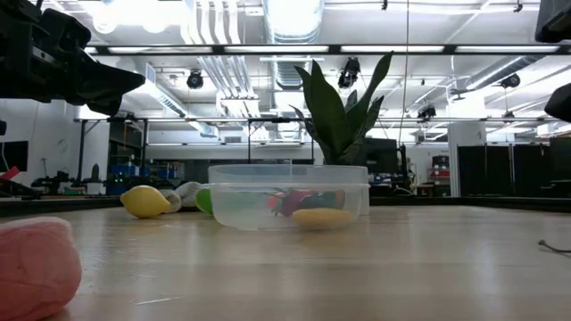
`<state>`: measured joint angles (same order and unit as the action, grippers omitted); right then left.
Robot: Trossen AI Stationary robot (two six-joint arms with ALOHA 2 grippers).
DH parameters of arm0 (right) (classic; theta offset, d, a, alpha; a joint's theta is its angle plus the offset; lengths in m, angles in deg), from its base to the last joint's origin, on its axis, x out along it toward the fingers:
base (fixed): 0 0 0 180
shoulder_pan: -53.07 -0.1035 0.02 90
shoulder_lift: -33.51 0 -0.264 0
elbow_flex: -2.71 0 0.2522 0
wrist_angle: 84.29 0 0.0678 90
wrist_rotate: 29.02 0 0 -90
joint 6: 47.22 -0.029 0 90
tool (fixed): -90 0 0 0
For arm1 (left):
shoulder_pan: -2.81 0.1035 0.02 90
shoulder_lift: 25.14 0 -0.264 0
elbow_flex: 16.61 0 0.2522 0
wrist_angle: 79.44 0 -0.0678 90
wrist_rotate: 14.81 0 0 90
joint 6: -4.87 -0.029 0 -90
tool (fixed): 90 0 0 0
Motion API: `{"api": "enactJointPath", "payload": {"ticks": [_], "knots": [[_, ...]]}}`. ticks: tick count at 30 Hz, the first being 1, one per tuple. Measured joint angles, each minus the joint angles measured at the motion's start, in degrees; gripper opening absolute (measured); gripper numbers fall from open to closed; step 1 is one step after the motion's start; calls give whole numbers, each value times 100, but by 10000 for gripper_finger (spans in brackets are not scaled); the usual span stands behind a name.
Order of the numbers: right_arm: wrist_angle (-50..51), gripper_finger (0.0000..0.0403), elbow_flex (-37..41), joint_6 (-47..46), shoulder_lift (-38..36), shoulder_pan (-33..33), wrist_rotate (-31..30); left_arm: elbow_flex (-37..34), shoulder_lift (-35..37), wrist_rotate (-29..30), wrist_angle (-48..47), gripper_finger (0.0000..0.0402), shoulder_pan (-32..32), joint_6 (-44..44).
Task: Pick and placing Produce into tupperware
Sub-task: Put the red cherry into the transparent bin
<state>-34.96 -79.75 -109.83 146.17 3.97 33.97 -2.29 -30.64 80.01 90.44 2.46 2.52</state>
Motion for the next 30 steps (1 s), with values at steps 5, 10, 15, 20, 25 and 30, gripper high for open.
{"api": "enactJointPath", "payload": {"ticks": [5,10,15,20,25,30], "knots": [[-42,144,73,-145,0,2,-7,0,0,0,0,0,1,2],[-74,144,101,-192,-7,35,-2,0,0,-2,0,0,1,0],[-61,144,59,-207,-9,74,45,0,0,-2,0,0,1,2],[-154,148,58,-343,-9,154,155,2,0,-2,0,0,1,2],[-185,177,58,-364,-9,246,303,0,0,-2,0,0,0,2],[-210,192,69,-402,-9,264,297,2,0,-2,0,0,-1,2]]}}
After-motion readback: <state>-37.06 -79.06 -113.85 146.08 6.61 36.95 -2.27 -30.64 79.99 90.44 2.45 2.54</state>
